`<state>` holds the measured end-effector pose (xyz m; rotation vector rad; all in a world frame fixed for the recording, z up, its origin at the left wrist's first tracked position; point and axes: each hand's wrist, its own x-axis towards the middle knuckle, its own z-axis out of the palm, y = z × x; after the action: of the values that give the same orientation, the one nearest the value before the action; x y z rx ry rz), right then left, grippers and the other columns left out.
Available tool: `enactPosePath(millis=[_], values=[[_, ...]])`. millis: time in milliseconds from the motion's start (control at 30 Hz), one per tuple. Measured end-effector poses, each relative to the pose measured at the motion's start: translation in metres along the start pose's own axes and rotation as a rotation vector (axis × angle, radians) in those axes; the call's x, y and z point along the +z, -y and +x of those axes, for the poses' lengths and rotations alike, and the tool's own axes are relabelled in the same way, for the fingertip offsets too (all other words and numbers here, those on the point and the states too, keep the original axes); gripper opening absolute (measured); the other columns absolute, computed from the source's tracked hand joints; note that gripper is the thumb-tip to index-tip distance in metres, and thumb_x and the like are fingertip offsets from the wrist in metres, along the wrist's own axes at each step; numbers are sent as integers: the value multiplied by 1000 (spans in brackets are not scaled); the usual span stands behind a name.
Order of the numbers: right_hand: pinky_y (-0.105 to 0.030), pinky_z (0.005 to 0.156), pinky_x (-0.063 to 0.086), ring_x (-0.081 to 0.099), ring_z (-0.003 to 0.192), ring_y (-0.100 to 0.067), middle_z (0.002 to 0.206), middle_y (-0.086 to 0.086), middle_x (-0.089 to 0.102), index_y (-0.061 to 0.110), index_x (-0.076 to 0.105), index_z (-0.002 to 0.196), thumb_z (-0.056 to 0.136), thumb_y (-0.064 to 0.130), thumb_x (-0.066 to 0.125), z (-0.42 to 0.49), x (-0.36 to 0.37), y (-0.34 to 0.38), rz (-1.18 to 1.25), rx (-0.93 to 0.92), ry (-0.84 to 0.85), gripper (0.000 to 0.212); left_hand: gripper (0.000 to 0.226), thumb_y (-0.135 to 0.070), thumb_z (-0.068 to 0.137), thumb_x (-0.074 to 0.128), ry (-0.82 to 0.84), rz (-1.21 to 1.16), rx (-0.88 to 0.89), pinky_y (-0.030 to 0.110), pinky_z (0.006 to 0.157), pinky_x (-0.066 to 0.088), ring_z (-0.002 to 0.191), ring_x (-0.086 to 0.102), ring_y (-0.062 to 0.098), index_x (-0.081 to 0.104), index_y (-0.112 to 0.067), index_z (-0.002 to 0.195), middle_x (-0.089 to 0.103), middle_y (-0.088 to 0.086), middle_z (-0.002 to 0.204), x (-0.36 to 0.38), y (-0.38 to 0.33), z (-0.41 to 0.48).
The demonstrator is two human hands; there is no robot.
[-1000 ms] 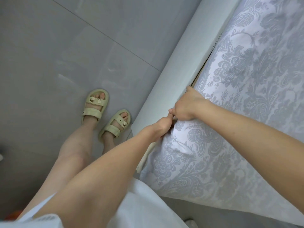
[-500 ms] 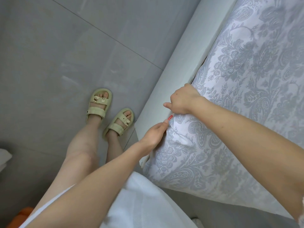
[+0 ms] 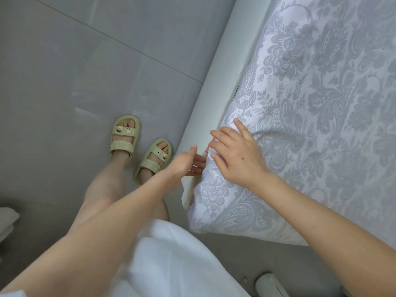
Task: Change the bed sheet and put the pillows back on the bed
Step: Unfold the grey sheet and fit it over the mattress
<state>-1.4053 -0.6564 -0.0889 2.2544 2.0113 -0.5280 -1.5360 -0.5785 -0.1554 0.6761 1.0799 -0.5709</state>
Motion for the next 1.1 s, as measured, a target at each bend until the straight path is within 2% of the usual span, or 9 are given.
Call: enactPosePath(millis=[67,133,233,400,533,633,800,967,1100], values=[[-41,90,39,61,92,-29,99,-6,66,9,69,92,85,25,56,-20,-6,11,3,163,-160,21,44,-38,102,29,-21,-15,50,26,85,49,85,62,18,62,-9,98,68,6,94,-10,-4,5],[-38,72,44,59,79,-28,88,-6,63,8,67,89,85,30,59,-43,-9,24,35,318,-212,24,31,-34,99,42,16,-59,96,29,87,50,89,65,18,63,-12,96,69,5,95,-13,-6,5],[-38,66,49,58,75,-29,84,-7,60,7,65,90,82,37,59,-71,-1,45,69,443,-191,31,16,-25,95,54,129,-16,129,25,82,53,85,65,14,65,-13,92,68,1,92,-5,1,-2],[-33,55,51,60,70,-27,79,-6,60,9,65,84,66,44,79,-85,13,86,12,679,-74,42,17,-21,94,57,79,-45,133,19,66,52,65,61,8,60,-13,79,65,-7,69,3,7,-17],[-27,41,45,60,56,-24,73,-7,59,7,65,78,48,38,92,-81,21,116,30,868,-9,50,18,-24,93,58,40,-42,146,20,64,52,68,62,10,55,-12,79,65,-6,72,6,4,-26],[-28,36,41,57,52,-22,75,-8,57,6,63,80,44,39,92,-76,22,137,31,1013,28,57,19,-27,93,58,36,35,175,18,61,51,76,63,13,55,-11,82,65,1,85,8,2,-32],[-25,32,36,55,46,-21,71,-8,55,7,61,74,44,40,92,-77,30,164,76,1218,57,54,18,-21,93,57,-95,292,280,18,57,49,70,58,16,56,-8,81,59,3,76,19,-5,-38],[-17,31,30,50,33,-19,52,-4,53,12,61,54,30,14,96,-74,41,170,155,1239,27,44,21,-14,94,52,-187,581,403,36,74,52,61,56,17,54,-8,73,59,1,65,23,-8,-42],[-15,30,26,47,29,-19,44,-4,50,10,56,46,20,8,95,-78,45,166,221,1252,-46,47,20,-12,96,48,-147,807,460,34,71,50,66,54,17,56,-9,77,60,-3,65,10,-10,-42]])
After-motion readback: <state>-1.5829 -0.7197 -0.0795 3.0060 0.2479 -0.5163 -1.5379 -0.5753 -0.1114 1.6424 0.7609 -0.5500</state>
